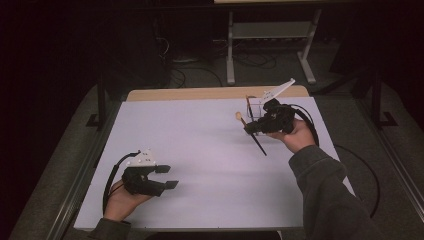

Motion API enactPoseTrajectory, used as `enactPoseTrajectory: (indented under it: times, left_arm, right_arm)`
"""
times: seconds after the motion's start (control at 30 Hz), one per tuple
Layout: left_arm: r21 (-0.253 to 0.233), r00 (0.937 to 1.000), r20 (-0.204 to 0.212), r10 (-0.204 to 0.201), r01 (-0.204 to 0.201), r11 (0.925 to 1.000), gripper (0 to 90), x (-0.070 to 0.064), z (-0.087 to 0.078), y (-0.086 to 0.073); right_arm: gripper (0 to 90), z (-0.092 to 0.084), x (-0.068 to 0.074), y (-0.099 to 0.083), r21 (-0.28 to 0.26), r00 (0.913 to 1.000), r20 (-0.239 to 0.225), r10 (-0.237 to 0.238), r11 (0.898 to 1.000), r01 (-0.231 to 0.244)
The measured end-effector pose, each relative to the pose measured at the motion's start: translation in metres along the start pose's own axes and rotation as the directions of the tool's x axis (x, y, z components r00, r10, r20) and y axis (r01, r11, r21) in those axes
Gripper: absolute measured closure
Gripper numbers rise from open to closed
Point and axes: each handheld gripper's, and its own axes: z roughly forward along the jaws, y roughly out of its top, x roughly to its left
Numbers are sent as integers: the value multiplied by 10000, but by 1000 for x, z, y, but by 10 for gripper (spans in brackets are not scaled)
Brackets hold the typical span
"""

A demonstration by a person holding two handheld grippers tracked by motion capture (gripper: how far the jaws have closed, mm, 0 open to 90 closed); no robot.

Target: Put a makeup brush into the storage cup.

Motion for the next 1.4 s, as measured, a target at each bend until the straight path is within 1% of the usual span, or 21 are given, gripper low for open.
enactPoseTrajectory:
  times: [0.03,0.07,0.1,0.13,0.17,0.27,0.37,0.43,0.53,0.57,0.6,0.73,0.77,0.9,0.97,1.13,1.17,1.33,1.4]
  left_arm:
    - [24,10000,-4,-2,2,10000,375,0,0,0]
    - [-3,10000,-10,-34,34,10000,372,0,0,-1]
    - [-6,10000,-5,-80,80,10000,372,0,-1,-1]
    - [10,10000,-13,-55,55,10000,371,1,-1,-1]
    - [13,10000,-21,12,-12,10000,371,2,-1,-1]
    - [-37,10000,-30,-94,94,9999,370,2,-2,-2]
    - [-6,10000,-26,-67,67,10000,370,3,-2,-3]
    - [-81,9999,-45,-153,152,9999,370,3,-3,-4]
    - [-83,9998,-53,-169,169,9998,370,4,-4,-4]
    - [-81,9999,-60,-158,158,9998,370,4,-4,-5]
    - [-92,9998,-67,-180,179,9998,370,4,-4,-5]
    - [-112,9997,-76,-241,241,9996,368,6,-5,-6]
    - [-106,9998,-81,-190,189,9998,368,6,-6,-6]
    - [-127,9996,-84,-257,256,9996,361,6,-6,-6]
    - [-102,9996,-81,-255,254,9996,358,6,-5,-7]
    - [-104,9996,-39,-275,275,9996,355,7,-5,-8]
    - [-111,9996,-25,-275,275,9996,354,7,-5,-8]
    - [-92,9996,-33,-288,288,9995,353,8,-6,-9]
    - [-94,9994,-56,-333,332,9994,352,8,-6,-9]
  right_arm:
    - [830,-1,-2,1,-30,10000,73,-42,10000,42]
    - [830,-3,-3,3,-45,10000,52,61,10000,-61]
    - [829,-4,-4,4,-29,9999,105,30,10000,-29]
    - [829,-5,-5,4,-69,9999,107,119,9999,-118]
    - [829,-6,-7,5,-81,9998,207,67,9999,-65]
    - [828,-9,-11,8,-167,9994,289,163,9997,-158]
    - [827,-13,-18,11,-229,9987,453,239,9995,-229]
    - [826,-14,-22,13,-324,9982,566,195,9993,-176]
    - [826,-17,-27,17,-446,9977,627,267,9987,-240]
    - [825,-17,-29,18,-494,9973,698,223,9986,-189]
    - [825,-18,-30,19,-512,9970,718,302,9983,-266]
    - [824,-21,-38,24,-603,9956,850,384,9976,-333]
    - [824,-22,-39,25,-555,9949,926,409,9978,-358]
    - [824,-26,-47,30,-652,9931,1064,500,9969,-432]
    - [824,-28,-51,32,-611,9920,1109,608,9967,-543]
    - [824,-29,-63,36,-735,9893,1275,710,9954,-620]
    - [824,-29,-66,37,-744,9886,1281,794,9948,-702]
    - [824,-30,-74,45,-766,9850,1477,896,9939,-790]
    - [825,-31,-77,49,-789,9843,1546,857,9941,-742]
